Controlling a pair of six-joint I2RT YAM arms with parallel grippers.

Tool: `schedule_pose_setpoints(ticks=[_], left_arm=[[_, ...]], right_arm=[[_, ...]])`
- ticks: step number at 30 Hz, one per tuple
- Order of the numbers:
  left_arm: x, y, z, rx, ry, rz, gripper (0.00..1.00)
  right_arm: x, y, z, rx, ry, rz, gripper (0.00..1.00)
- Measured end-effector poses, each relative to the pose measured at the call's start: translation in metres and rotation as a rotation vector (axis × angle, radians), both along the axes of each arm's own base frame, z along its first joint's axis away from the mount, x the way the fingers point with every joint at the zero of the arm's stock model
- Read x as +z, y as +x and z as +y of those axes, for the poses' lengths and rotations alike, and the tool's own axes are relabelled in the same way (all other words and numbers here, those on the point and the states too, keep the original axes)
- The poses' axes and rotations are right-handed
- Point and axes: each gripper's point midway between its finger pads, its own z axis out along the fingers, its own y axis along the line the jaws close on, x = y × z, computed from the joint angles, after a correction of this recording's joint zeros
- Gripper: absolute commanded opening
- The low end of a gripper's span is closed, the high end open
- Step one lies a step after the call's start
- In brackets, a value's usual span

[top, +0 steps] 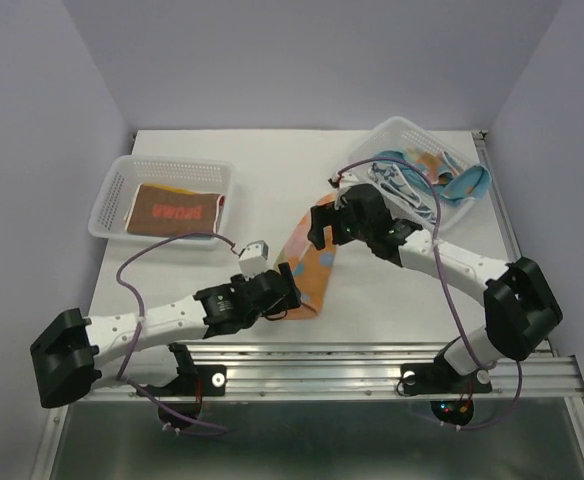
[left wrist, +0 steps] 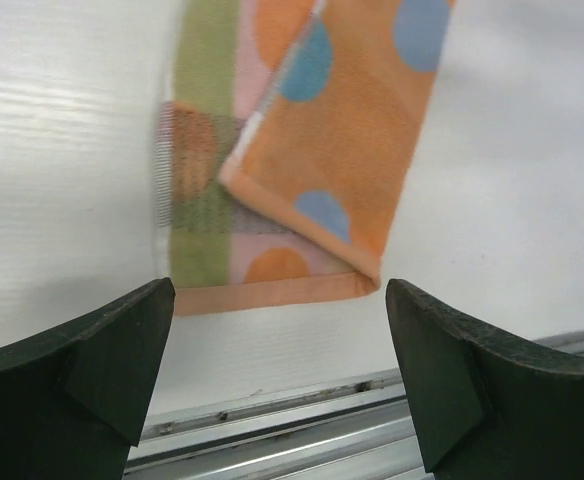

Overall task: Fold and stack the towels
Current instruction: Flatten out the crumpled towel

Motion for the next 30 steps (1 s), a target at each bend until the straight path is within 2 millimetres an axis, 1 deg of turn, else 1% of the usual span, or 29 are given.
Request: schedule_pose_setpoints(ticks=[1,3,6,7,9,10,11,14,15,17,19,21,22,25,26,28,30], left_arm=[[0.001,0.0,0.012,0.061,0.003,0.012,0.99],[-0.002,0.001,0.028,0.135,0.018,0.034,0.99],[-0.009,-0.001,0.059,0.255,0.027,0.061,0.99],[-0.009,-0.002,0.065,0.275,0.02,0.064,0.99],[-0.011,-0.005,0.077,0.31,-0.012,0.063,0.99],[-0.009,-0.006,0.081,0.324,-0.035,0.059,0.99],[-0.007,-0.006,0.086,0.34,-0.064,0.052,0.99],[-0.001,-0.005,0.093,0.368,-0.132,0.029,0.99],[0.0,-0.005,0.094,0.371,-0.142,0.025,0.99],[0.002,-0.004,0.096,0.375,-0.172,0.014,0.99],[0.002,-0.005,0.097,0.375,-0.183,0.01,0.99],[0.001,-0.005,0.096,0.373,-0.187,0.01,0.99],[-0.001,-0.005,0.096,0.373,-0.182,0.014,0.99],[-0.006,-0.006,0.096,0.371,-0.163,0.024,0.99],[-0.007,-0.006,0.096,0.372,-0.156,0.027,0.99],[-0.01,-0.006,0.096,0.371,-0.143,0.034,0.99],[-0.012,-0.006,0.096,0.371,-0.134,0.039,0.99]], right_arm=[[0.001,-0.009,0.007,0.02,-0.004,-0.006,1.0],[-0.002,-0.036,0.032,0.088,-0.021,-0.006,1.0],[-0.013,-0.073,0.06,0.182,-0.052,0.009,1.0],[-0.02,-0.09,0.072,0.226,-0.075,0.015,1.0],[-0.036,-0.106,0.083,0.259,-0.133,0.023,1.0],[-0.049,-0.11,0.086,0.264,-0.181,0.035,1.0],[-0.057,-0.112,0.087,0.264,-0.213,0.041,0.99],[-0.09,-0.113,0.087,0.251,-0.349,0.06,0.96],[-0.098,-0.114,0.085,0.247,-0.383,0.064,0.95],[-0.107,-0.114,0.08,0.237,-0.434,0.065,0.92],[-0.11,-0.114,0.075,0.228,-0.465,0.06,0.91],[-0.108,-0.111,0.074,0.215,-0.474,0.046,0.87],[-0.105,-0.108,0.075,0.205,-0.475,0.036,0.81],[-0.101,-0.103,0.075,0.187,-0.476,0.018,0.73],[-0.101,-0.102,0.075,0.182,-0.479,0.015,0.69],[-0.101,-0.101,0.073,0.172,-0.484,0.009,0.63],[-0.101,-0.099,0.072,0.161,-0.491,0.005,0.49]])
